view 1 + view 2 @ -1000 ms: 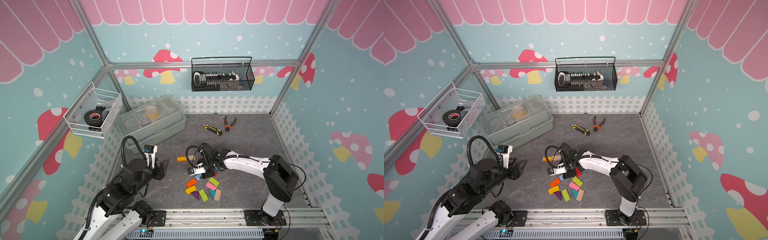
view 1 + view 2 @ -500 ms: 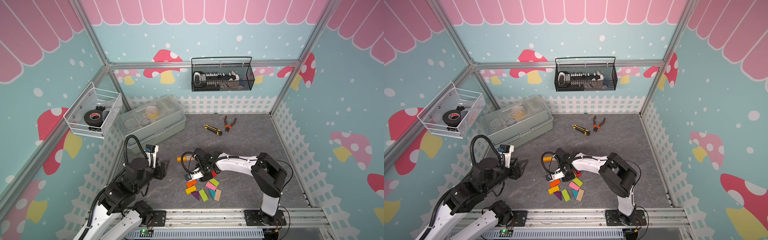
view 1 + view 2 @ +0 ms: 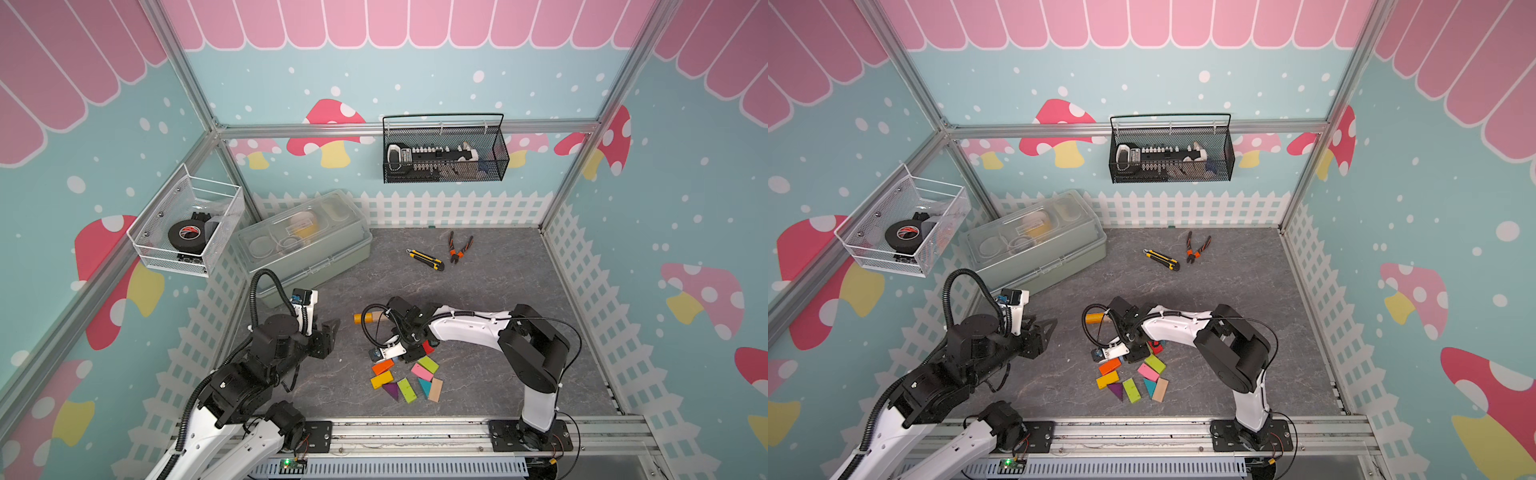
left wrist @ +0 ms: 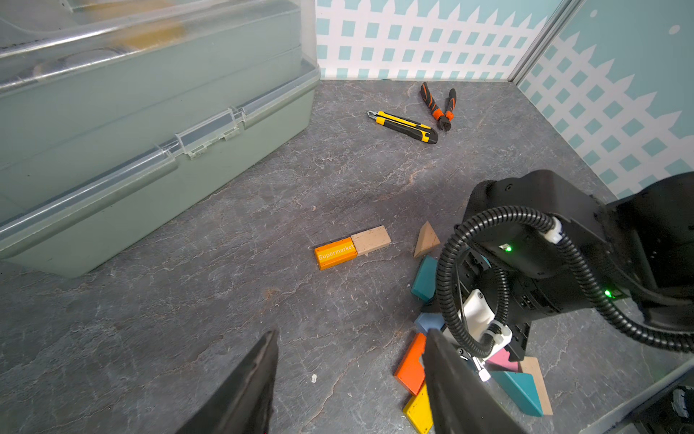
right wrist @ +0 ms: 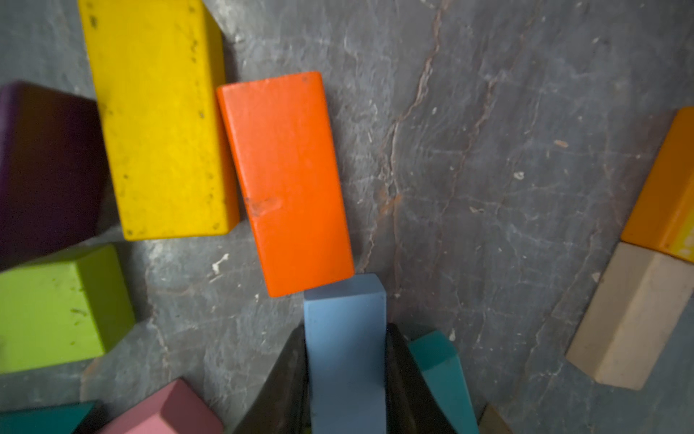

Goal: Assemble a piece of candy with building blocks
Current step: Pick up the building block from the center of the board, then place the building block at the center of the board.

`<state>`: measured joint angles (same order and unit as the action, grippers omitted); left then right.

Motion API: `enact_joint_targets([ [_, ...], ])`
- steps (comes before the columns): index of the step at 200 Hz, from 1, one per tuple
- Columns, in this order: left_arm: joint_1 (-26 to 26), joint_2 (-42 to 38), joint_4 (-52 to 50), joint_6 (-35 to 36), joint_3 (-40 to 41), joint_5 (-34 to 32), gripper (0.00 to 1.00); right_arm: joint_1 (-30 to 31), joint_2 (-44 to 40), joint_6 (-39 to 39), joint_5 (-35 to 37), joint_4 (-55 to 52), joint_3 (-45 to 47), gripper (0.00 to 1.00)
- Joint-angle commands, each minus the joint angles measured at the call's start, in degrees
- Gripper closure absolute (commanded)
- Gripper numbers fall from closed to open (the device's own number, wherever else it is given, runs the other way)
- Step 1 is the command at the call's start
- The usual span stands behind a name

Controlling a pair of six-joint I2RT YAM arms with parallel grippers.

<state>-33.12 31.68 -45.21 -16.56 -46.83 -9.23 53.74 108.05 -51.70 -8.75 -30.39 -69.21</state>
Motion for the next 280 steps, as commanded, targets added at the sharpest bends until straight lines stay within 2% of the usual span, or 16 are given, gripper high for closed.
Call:
enact_joint_targets([
  [1,-0.12,0.13,0.43,-1.61,0.07,-0.49,0.39,0.38,-0.68,0.78,-2.99,-0.26,-0.40,0.73],
  [35,1.11,0.71,-0.47,-2.92,-1.13,-0.48,0.40,0.40,-5.69,5.55,-7.14,2.41,-0.11,0.73],
  [60,2.26,-0.18,-0.69,-3.19,-1.34,-0.59,0.40,0.32,-6.48,8.59,-8.00,2.36,-3.20,0.73],
  [122,3.15,-1.70,-0.69,-3.22,-1.12,-1.21,0.40,1.69,5.70,17.38,-5.45,-0.56,-18.92,0.75],
  [162,3.22,-1.17,-0.69,-3.21,-1.16,-0.82,0.40,2.69,13.14,19.56,-1.74,-3.68,-26.91,0.75],
  [196,3.32,-0.92,-0.69,-3.28,-1.07,-1.07,0.40,2.77,17.10,19.90,-0.78,-4.08,-29.47,0.75],
  [223,3.59,-0.69,-0.68,-3.21,-1.08,-0.78,0.40,2.71,20.44,20.76,2.62,-6.28,-32.85,0.75],
  [280,3.86,-0.42,-0.70,-3.13,-1.08,-0.67,0.40,2.73,22.94,19.90,4.05,-6.89,-34.97,0.73],
])
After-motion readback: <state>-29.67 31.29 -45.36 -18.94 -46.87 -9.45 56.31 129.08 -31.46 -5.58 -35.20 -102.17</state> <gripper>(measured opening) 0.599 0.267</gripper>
